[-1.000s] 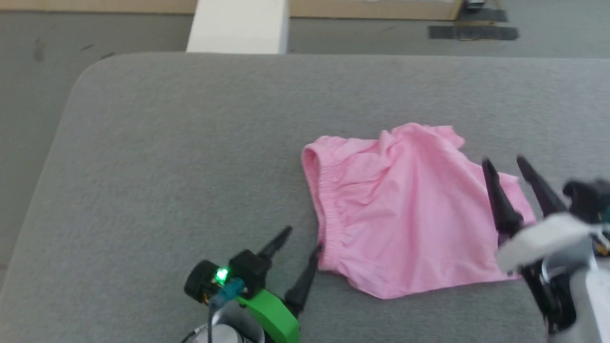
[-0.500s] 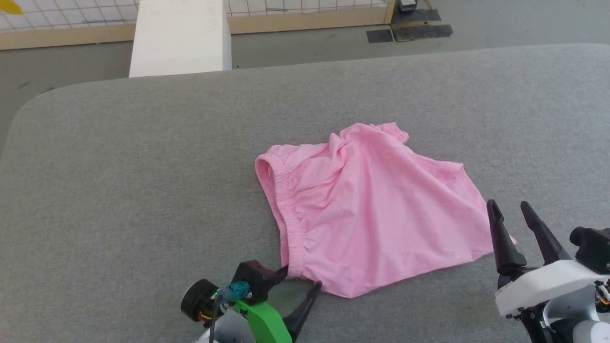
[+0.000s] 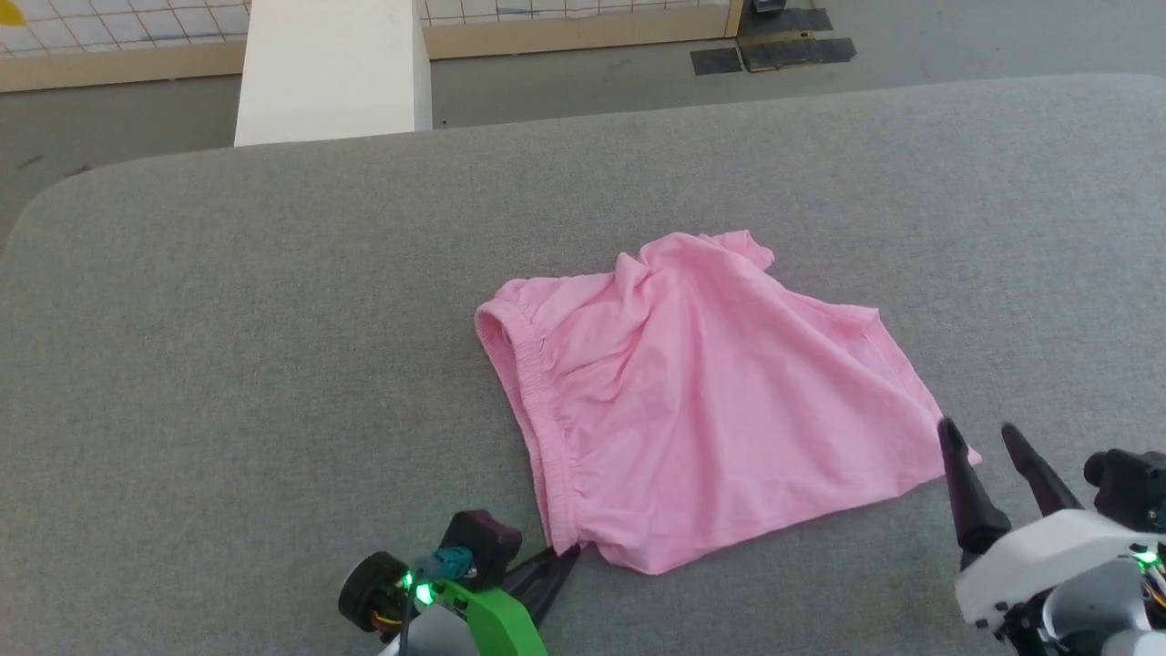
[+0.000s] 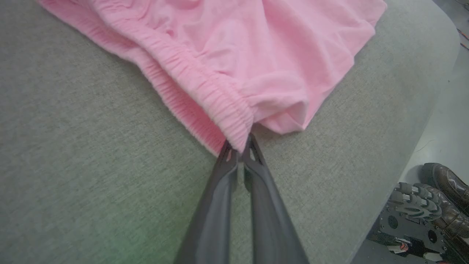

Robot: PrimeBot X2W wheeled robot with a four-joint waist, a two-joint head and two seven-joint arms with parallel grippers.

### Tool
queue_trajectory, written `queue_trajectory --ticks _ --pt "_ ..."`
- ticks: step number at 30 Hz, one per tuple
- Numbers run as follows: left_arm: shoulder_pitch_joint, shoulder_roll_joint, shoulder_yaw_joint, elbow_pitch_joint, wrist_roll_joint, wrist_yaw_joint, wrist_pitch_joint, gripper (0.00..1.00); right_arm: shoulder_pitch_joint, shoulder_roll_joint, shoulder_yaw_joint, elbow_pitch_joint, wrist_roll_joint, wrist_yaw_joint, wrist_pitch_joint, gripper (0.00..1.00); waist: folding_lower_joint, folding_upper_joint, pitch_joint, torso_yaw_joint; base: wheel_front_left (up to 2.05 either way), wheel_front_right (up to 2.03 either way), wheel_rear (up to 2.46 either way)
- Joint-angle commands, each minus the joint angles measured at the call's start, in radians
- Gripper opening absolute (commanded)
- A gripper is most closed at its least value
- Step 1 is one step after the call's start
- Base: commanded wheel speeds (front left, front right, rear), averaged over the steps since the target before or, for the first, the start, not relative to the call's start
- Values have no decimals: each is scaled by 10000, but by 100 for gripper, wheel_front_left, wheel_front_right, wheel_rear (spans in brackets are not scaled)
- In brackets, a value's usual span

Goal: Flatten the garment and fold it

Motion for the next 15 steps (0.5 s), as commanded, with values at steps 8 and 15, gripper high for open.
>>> queue_trajectory --ticks 8,15 --pt "-38 -46 151 17 -152 298 -221 0 -1074 40 -1413 2051 -743 -13 2018 100 1 0 174 112 0 0 0" --pt "-254 -81 104 6 -181 275 -254 0 -2104 41 -1489 3392 -1494 -13 3650 100 1 0 400 362 0 0 0"
